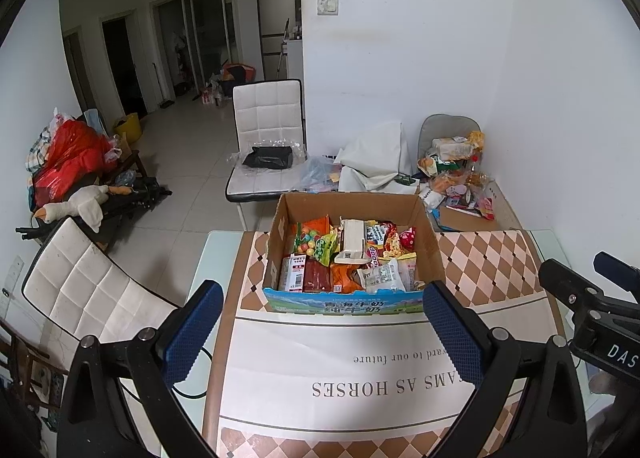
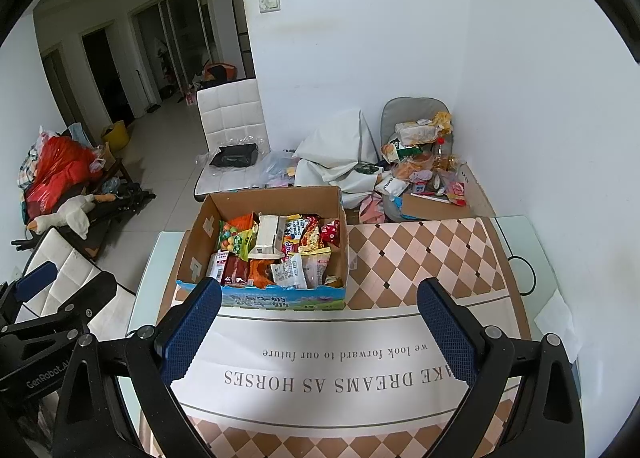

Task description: Organize snacks

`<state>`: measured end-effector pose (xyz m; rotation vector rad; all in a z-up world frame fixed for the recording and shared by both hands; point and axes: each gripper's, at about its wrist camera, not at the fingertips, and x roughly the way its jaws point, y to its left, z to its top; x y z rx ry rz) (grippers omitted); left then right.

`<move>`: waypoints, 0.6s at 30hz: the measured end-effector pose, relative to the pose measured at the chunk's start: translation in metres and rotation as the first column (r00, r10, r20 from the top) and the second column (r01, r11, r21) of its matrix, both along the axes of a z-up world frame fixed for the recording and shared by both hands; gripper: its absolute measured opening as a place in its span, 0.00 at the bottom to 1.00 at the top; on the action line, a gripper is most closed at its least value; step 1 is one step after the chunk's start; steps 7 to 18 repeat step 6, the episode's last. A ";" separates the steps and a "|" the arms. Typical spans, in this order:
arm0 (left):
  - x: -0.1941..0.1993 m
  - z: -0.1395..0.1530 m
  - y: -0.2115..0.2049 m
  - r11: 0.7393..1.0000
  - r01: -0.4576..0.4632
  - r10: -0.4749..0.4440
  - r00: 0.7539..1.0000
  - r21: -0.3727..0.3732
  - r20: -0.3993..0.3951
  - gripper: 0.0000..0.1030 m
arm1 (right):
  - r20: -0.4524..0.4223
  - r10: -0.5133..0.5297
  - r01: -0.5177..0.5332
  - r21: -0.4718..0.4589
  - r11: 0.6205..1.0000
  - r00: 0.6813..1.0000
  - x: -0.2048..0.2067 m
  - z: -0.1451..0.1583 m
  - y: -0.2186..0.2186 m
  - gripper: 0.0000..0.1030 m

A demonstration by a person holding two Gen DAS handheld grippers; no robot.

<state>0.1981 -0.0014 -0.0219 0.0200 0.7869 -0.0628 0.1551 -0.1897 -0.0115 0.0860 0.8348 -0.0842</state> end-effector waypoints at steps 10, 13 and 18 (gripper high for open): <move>0.000 0.000 0.002 1.000 -0.003 0.003 1.000 -0.005 0.008 0.99 | 0.003 0.000 0.000 -0.003 1.000 1.000 0.000 0.000 0.000 0.97; 0.000 0.000 0.002 1.000 -0.003 0.003 1.000 -0.005 0.008 0.99 | 0.003 0.000 0.000 -0.003 1.000 1.000 0.000 0.000 0.000 0.97; 0.000 0.000 0.002 1.000 -0.003 0.003 1.000 -0.005 0.008 0.99 | 0.003 0.000 0.000 -0.003 1.000 1.000 0.000 0.000 0.000 0.97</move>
